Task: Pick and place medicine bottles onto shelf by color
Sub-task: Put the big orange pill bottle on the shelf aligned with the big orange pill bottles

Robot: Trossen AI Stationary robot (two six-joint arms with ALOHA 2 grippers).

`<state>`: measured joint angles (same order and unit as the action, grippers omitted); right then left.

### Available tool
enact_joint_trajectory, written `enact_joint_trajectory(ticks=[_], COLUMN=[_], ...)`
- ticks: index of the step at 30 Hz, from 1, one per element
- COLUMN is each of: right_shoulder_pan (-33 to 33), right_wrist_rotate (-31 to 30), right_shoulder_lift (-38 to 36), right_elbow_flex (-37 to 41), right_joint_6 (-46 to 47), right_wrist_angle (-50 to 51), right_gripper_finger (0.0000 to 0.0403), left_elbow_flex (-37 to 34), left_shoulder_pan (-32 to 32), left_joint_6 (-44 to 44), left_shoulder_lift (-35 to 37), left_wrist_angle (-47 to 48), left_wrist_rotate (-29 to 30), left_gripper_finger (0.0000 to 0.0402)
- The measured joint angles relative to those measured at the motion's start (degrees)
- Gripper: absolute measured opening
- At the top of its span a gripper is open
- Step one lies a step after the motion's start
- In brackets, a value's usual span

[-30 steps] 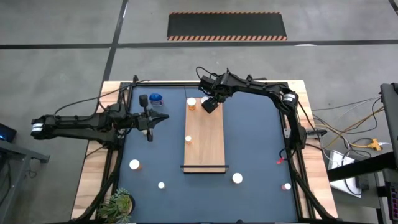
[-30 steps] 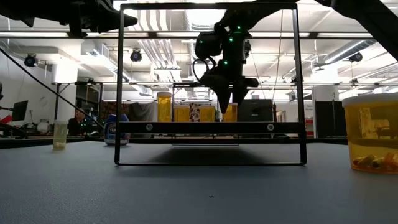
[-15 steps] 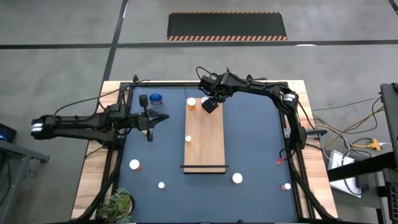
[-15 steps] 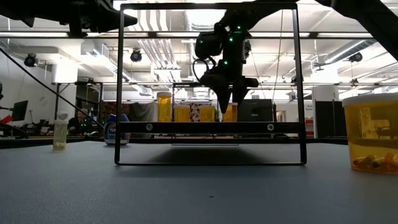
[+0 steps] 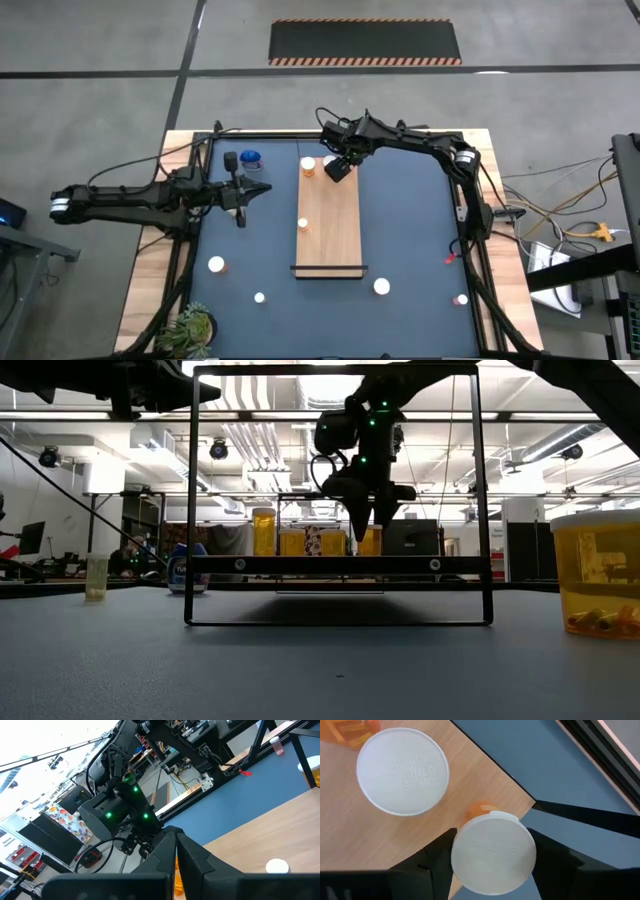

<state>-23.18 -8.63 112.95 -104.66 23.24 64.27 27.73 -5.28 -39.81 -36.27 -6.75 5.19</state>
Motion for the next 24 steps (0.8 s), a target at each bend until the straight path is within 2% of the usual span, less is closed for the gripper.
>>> enact_joint_trajectory(ticks=[14,19,24], right_shoulder_pan=[0.0,0.0,0.8], right_wrist_rotate=[0.5,0.5,0.1], right_shoulder_lift=[0.0,0.0,0.0], right_elbow_flex=[-1.1,-6.2,-11.3], right_joint_6=[0.3,0.3,-0.8], right_wrist_angle=[2.1,7.3,12.1], right_gripper_finger=[0.0265,0.0265,0.0247], left_elbow_flex=[0.0,0.0,0.0], left_shoulder_pan=[0.0,0.0,0.0], left_joint_6=[0.0,0.0,0.0], left_shoulder_lift=[0.2,0.2,0.3], left_wrist_angle=[0.1,0.1,0.0], left_wrist_rotate=[0.0,0.0,0.0], left_gripper_finger=[0.0,0.0,0.0])
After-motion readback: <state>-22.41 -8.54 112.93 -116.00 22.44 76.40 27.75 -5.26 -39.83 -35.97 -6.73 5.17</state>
